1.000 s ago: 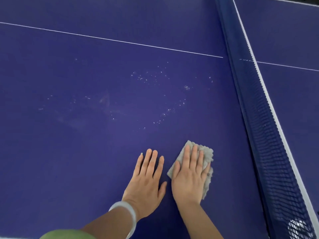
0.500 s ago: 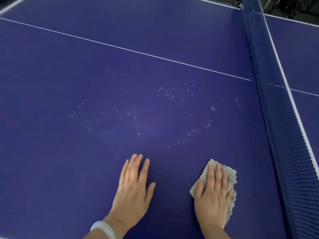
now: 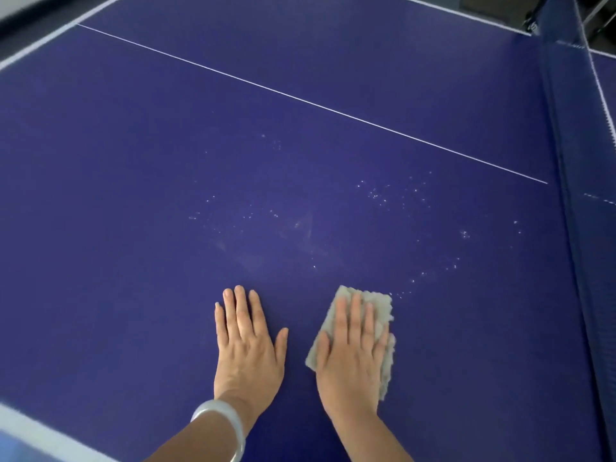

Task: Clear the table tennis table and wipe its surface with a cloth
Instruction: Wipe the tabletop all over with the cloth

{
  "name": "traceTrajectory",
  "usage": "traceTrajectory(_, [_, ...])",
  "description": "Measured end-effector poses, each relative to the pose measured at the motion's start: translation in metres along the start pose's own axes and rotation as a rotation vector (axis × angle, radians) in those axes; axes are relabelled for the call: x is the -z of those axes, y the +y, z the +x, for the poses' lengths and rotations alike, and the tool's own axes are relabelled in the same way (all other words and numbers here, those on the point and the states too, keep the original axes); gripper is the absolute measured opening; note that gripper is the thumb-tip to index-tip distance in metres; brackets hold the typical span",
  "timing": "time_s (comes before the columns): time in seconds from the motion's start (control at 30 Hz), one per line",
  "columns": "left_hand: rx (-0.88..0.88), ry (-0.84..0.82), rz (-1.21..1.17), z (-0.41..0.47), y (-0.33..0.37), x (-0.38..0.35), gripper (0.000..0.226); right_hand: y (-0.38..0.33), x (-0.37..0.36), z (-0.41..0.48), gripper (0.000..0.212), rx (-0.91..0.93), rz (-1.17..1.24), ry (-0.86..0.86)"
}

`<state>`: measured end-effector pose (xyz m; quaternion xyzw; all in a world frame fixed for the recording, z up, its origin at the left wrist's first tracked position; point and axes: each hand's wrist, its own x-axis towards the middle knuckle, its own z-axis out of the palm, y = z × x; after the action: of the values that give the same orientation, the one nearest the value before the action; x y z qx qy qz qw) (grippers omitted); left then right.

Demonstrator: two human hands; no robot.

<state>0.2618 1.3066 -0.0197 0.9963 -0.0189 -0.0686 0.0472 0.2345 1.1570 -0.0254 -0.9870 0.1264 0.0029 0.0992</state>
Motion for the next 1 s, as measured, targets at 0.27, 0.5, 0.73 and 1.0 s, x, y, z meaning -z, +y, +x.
traceTrajectory(0.27, [0.012,0.011,0.005,0.0,0.001,0.0,0.074,0.102,0.026,0.143,0.058,0.063,-0.167,-0.133])
traceTrajectory(0.5, [-0.001,0.019,-0.012,0.002,-0.001,-0.001,0.074,0.02,-0.001,0.06,0.06,0.223,-0.114,-0.045])
traceTrajectory(0.73, [0.002,0.006,-0.004,0.002,0.0,0.0,0.074,0.017,0.01,0.156,0.057,0.396,-0.214,-0.11])
traceTrajectory(1.0, [-0.015,0.015,-0.022,0.003,-0.002,-0.003,0.074,-0.015,-0.004,0.091,0.058,0.255,-0.099,-0.063])
